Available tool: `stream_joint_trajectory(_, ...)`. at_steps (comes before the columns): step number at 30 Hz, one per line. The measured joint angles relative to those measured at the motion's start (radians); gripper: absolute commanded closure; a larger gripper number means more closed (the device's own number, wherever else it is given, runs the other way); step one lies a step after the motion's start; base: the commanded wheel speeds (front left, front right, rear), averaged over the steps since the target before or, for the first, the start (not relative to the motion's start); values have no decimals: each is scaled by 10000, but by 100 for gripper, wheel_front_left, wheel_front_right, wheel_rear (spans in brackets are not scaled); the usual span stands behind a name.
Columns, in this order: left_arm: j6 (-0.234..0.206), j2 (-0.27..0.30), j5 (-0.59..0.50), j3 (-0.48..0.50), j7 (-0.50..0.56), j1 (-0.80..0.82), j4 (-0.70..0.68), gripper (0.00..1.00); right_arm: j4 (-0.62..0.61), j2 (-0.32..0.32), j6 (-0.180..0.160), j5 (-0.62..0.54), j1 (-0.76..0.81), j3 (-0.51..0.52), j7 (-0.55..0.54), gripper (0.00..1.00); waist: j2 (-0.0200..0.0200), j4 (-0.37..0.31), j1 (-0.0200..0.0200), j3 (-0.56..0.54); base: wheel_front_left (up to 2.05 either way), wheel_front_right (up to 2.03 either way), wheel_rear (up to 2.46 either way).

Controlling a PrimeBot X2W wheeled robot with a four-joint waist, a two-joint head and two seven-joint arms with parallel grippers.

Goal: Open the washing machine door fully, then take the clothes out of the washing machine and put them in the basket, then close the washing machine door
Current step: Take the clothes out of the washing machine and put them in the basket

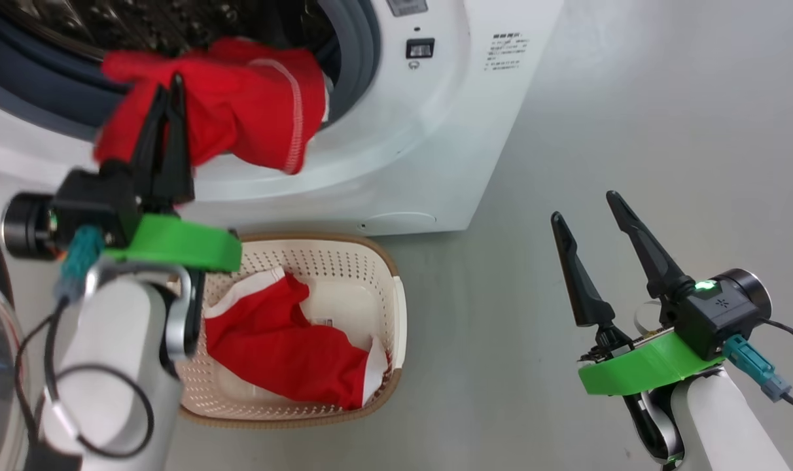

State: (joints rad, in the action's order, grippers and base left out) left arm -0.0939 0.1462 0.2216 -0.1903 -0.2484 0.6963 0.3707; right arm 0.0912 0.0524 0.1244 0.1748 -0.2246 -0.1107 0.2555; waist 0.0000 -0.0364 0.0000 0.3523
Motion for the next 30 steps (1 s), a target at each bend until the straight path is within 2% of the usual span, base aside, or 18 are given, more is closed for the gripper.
stream_joint_trajectory(9, -502, 249, -31, -169, 721, -1856, -2871, 100, 50, 0, 0, 2, 22, -27, 0, 0, 0, 122, 0, -473, 0, 0, 0)
stream_joint_trajectory(15, -746, 244, -13, -385, 1156, -3117, -4090, 100, 75, -2, 0, 10, 242, -46, 0, 0, 0, 141, 0, -650, 0, 0, 0)
stream_joint_trajectory(21, -777, 217, 79, -460, 1248, -3638, -3929, 100, 48, 0, 0, 15, 249, -44, 0, 0, 0, 143, 0, -565, 0, 0, 0)
stream_joint_trajectory(25, -769, 38, 332, -604, 1143, -3688, -3133, 100, 35, -2, 0, 15, 248, -48, 0, 0, 0, 152, 0, -400, 0, 0, 0)
stream_joint_trajectory(30, -619, -221, 823, -579, 1034, -3658, -1392, 100, 4, 0, 0, 31, 240, -79, 0, 0, 0, 120, 0, -122, 0, 0, 0)
